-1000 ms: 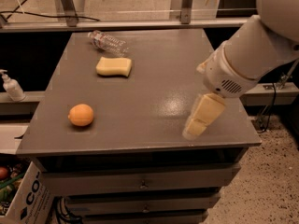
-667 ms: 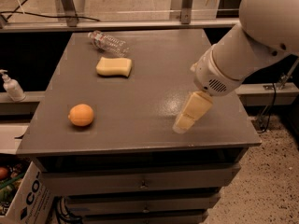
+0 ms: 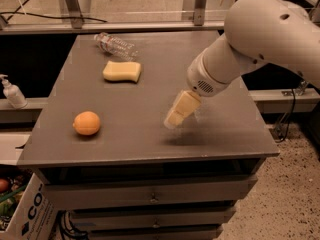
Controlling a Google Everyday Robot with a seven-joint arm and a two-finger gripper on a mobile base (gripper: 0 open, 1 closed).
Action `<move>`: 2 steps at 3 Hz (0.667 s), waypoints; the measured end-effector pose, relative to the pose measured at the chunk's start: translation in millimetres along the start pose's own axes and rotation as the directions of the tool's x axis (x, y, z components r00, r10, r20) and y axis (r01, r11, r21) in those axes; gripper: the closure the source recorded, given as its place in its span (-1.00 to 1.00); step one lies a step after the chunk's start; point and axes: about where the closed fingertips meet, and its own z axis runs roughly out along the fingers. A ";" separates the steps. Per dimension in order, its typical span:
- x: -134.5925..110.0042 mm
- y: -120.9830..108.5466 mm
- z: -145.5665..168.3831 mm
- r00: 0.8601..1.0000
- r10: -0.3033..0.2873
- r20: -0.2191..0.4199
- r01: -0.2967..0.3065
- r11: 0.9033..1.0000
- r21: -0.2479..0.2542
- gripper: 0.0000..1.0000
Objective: Pick sponge
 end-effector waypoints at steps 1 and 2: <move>-23.0 -21.5 23.6 0.999 0.013 0.041 -0.014 1.000 0.027 -1.00; -50.1 -39.0 44.4 0.994 0.055 0.092 -0.059 0.998 0.033 -1.00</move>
Offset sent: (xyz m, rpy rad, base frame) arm 0.1014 0.0717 -0.0033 0.1723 -0.0455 -0.0984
